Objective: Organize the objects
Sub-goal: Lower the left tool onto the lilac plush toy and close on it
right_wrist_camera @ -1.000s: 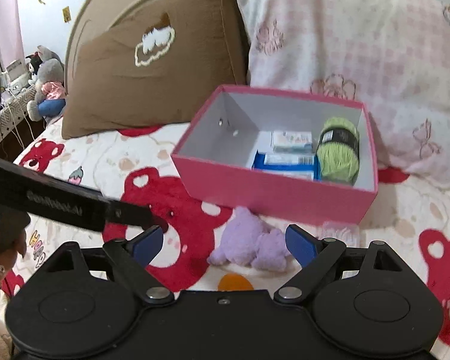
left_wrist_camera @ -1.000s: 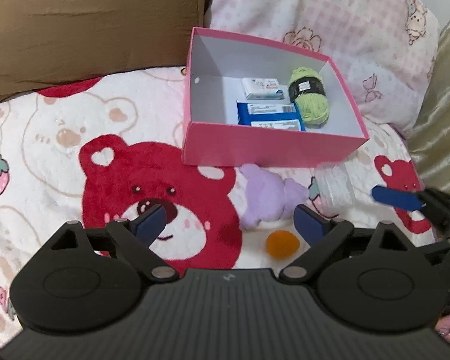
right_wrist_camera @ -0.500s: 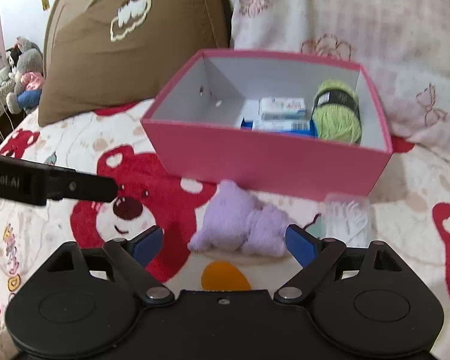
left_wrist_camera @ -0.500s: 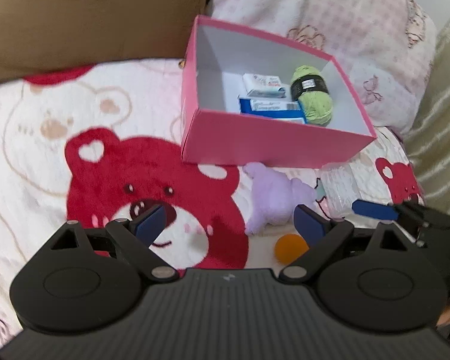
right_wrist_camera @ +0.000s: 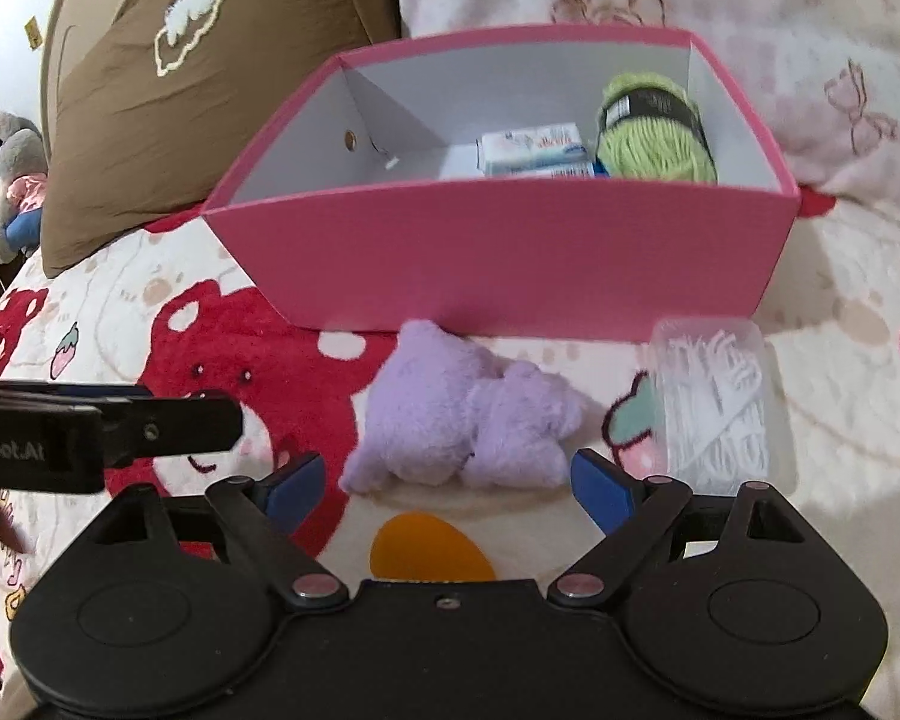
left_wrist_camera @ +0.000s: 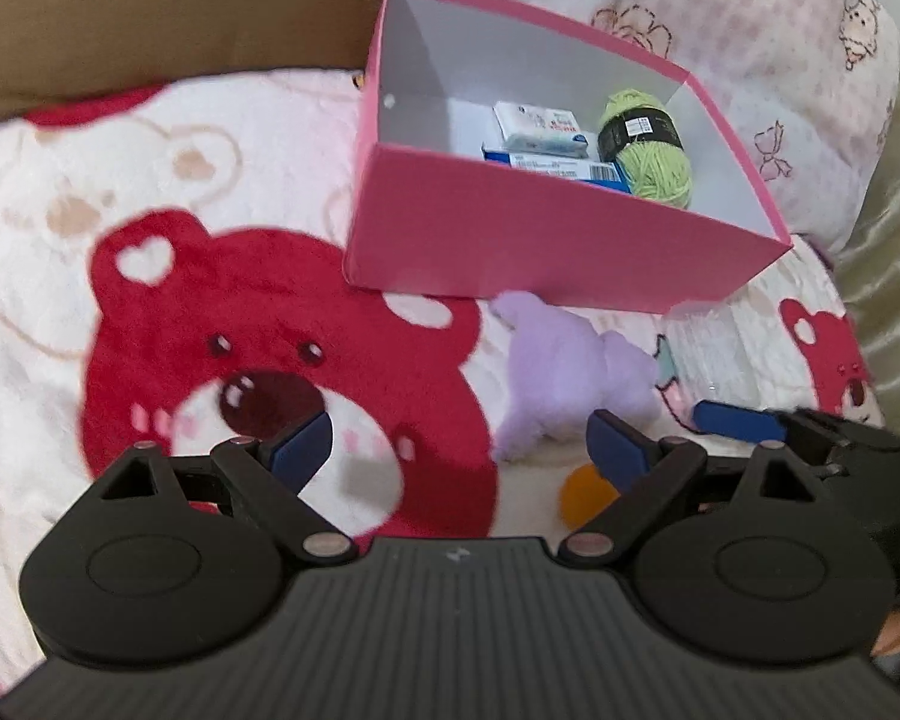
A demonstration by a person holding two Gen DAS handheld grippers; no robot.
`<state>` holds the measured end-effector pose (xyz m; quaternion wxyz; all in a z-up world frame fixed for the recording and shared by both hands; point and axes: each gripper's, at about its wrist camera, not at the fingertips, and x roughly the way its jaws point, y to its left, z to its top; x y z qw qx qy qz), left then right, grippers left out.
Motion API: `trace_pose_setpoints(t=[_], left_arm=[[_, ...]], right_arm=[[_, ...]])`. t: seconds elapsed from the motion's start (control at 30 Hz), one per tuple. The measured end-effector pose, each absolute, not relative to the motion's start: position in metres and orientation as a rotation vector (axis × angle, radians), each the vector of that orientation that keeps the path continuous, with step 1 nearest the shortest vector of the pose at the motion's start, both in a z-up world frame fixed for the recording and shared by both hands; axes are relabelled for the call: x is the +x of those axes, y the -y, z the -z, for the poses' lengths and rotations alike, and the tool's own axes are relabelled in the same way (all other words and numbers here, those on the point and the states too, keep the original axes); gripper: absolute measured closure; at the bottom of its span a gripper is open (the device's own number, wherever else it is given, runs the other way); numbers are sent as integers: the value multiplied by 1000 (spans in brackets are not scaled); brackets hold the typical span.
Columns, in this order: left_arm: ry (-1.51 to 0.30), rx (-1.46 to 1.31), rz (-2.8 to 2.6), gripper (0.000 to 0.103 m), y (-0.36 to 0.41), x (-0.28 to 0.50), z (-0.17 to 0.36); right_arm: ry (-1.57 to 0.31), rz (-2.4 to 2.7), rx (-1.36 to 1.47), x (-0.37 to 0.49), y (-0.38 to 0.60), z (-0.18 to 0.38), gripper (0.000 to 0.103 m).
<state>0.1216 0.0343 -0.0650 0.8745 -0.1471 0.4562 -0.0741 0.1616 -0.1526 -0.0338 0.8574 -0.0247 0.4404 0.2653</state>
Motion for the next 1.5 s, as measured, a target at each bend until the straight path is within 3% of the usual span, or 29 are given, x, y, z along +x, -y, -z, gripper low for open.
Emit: trace_pose_setpoints(t=[0.33,0.7,0.8,0.87,0.93,1.0,1.07,1.5], left_arm=[[-842,-249,108,12,-25,122,74],[-889,-308,205,17,-5,139,104],[-888,-287,210,25,2,144,107],[-884,-291,222,41,5,148,108],[-895,-317,264,49,7,154,110],[-905,-325,299,52,11,158,112],[-910,-319,319,61,15,160,115],[-939,-365,352,65,10,165,124]], right_arm=[[-934,-584,-3,171,157,49,12],[-895,-594,-71,184,154,66,12],[-902,-611,-120,190,148,74,12],[-911,-624,-123,193,145,75,12],[-906,-632,-118,195,144,75,12],[-919,-650,-89,196,144,76,12],[-924,-663,-78,194,142,77,12],[-913,-639,-127,190,132,80,10]])
